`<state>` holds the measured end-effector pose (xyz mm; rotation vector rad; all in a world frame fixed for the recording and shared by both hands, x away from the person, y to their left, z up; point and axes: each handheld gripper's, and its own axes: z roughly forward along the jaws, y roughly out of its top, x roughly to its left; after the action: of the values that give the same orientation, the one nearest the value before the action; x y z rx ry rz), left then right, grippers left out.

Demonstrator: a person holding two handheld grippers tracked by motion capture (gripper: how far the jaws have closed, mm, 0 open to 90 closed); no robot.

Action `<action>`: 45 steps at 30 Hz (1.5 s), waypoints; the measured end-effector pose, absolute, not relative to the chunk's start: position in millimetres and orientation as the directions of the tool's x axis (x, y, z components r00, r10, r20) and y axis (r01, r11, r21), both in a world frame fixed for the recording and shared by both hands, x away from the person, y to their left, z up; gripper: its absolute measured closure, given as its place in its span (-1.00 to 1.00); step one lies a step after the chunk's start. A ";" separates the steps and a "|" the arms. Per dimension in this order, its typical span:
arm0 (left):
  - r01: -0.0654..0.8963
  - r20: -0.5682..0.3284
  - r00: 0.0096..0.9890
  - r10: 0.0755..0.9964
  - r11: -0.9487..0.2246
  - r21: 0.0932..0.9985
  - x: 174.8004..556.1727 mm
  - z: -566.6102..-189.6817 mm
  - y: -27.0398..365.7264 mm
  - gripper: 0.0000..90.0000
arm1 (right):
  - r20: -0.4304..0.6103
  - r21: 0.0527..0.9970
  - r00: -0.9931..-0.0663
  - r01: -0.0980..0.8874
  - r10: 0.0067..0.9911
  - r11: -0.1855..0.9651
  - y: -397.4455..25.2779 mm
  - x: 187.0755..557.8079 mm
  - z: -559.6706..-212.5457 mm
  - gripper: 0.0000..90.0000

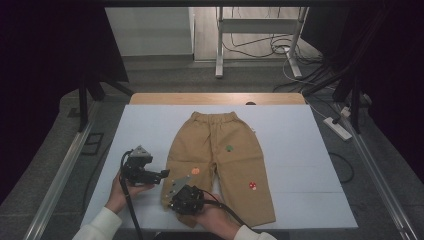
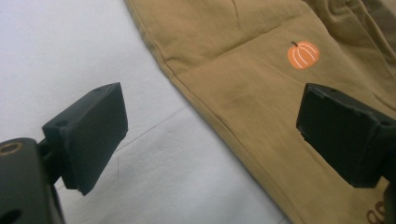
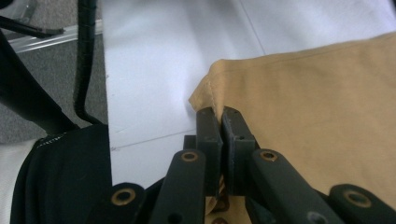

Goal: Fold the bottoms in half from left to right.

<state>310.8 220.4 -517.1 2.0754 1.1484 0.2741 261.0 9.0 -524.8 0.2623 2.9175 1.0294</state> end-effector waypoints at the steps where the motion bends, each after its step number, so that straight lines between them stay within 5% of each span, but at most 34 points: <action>1: 0.645 -0.160 0.574 0.803 -0.324 0.692 310.6 -516.9 220.4 -0.80 | 0.014 0.632 -0.986 0.138 0.167 0.762 6.7 260.3 -523.0 0.92; 19: 0.632 -0.169 0.589 0.790 -0.320 0.706 332.8 -504.1 201.7 -0.81 | 0.018 0.710 -0.976 0.164 0.215 0.685 -36.4 260.0 -507.4 0.92; 45: 0.647 -0.169 0.603 0.780 -0.354 0.676 389.9 -504.3 179.8 -0.76 | 0.048 0.704 -0.977 0.179 0.206 0.687 -37.2 261.5 -513.5 0.92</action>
<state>389.9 179.8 -504.3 2.1034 1.1223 0.2346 261.5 -37.2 -513.5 0.3260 2.8534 1.1854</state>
